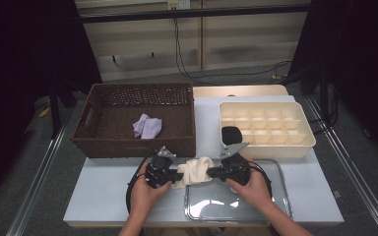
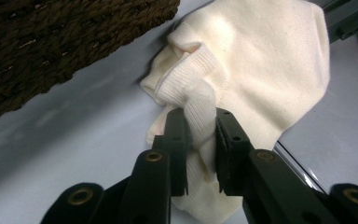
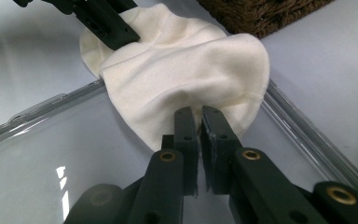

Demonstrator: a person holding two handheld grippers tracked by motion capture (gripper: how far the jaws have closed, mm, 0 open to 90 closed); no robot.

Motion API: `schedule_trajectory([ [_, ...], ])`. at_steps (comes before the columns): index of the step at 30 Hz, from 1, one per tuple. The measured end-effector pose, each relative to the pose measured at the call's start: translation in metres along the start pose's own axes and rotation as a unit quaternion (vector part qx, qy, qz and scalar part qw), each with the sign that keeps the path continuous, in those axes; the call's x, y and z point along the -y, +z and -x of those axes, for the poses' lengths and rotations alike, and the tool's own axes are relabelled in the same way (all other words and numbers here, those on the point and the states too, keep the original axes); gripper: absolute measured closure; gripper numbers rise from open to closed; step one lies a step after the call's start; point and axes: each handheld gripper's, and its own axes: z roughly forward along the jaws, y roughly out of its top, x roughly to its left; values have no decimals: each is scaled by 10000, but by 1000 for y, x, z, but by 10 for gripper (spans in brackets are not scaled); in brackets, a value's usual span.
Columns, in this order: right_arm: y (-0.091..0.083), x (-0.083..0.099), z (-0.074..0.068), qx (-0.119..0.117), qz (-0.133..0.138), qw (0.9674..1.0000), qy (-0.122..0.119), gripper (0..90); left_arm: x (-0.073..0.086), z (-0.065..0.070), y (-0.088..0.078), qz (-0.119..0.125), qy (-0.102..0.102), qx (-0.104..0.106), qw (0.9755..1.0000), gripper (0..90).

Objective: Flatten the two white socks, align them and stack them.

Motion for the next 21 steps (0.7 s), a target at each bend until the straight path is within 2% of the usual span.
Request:
schedule_trajectory([
  [3, -1, 0, 2, -33, -4, 10000, 19, 865, -1, 1, -2, 10, 20, -5, 10000, 798],
  [5, -2, 0, 2, -77, 9, 9999, 86, 867, -2, 1, -6, 52, -58, 76, 9999, 808],
  [9, -5, -1, 2, -109, -17, 9999, 64, 869, -4, 0, -14, 179, -93, 174, 9996, 816],
  [14, -12, -3, 5, -75, 91, 9998, 142, 869, -5, -1, -18, 250, -146, 231, 9993, 819],
  [21, -25, -11, 4, -47, 330, 9994, 32, 870, -5, -3, -26, 357, -234, 303, 9986, 818],
])
